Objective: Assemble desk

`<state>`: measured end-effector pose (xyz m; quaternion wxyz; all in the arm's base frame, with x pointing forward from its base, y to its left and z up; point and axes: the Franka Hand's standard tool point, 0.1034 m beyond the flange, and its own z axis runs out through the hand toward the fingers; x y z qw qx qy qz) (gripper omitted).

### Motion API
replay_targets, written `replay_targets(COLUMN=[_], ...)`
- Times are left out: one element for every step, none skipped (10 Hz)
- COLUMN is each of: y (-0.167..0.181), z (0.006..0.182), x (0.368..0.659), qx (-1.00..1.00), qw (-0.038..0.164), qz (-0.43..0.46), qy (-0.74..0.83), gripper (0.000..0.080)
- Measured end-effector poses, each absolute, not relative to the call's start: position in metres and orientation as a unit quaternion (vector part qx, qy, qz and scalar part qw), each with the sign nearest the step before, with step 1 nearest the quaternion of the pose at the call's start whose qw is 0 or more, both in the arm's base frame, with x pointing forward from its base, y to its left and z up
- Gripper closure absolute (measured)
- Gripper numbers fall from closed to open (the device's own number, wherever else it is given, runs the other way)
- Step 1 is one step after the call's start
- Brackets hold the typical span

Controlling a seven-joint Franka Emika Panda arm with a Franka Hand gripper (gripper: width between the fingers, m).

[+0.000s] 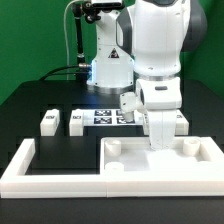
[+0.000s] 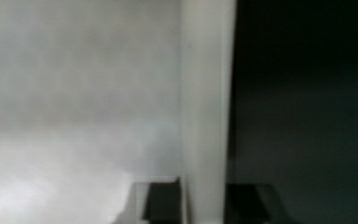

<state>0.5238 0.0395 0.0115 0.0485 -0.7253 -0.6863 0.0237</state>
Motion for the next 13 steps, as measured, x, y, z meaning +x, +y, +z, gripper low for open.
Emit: replay_targets(y=[0.039,0.039,0.039,0.039,0.039,0.039,0.038,0.038,0.038,0.038,0.038,0.038,0.040], z=[0.011,0.011,0.011,0.011,0.011,0.011,0.011,0.011,0.011,0.011,0.011,0.013,0.027], x=[0.524,0.524,0.524,0.524,0.524,0.524,0.524,0.524,0.524,0.524,0.524,0.524,0.526], qx=[-0.725,-0.725,-0.726,-0.726,-0.726,-0.726,-0.726,-0.726,-0.726,-0.726,-0.726,-0.729,-0.748], qw=[0.049,0.049,0.049,0.049,0.049,0.049,0.049,0.049,0.049,0.049,0.049,0.048,0.042], qz=[0.024,0.024,0.024,0.024,0.024,0.024,0.024,0.024,0.024,0.024,0.024,0.024,0.025], qy=[-0.686,-0.686,-0.686,-0.686,-0.686,-0.686,-0.686,-0.686,-0.686,-0.686,-0.686,-0.682,-0.662], gripper=[0.0501,0.0344,0.0344,0.0197,0.0159,0.0159,0.0151,0.0151,0.0151,0.0151,0.0151,0.0151,0.0151])
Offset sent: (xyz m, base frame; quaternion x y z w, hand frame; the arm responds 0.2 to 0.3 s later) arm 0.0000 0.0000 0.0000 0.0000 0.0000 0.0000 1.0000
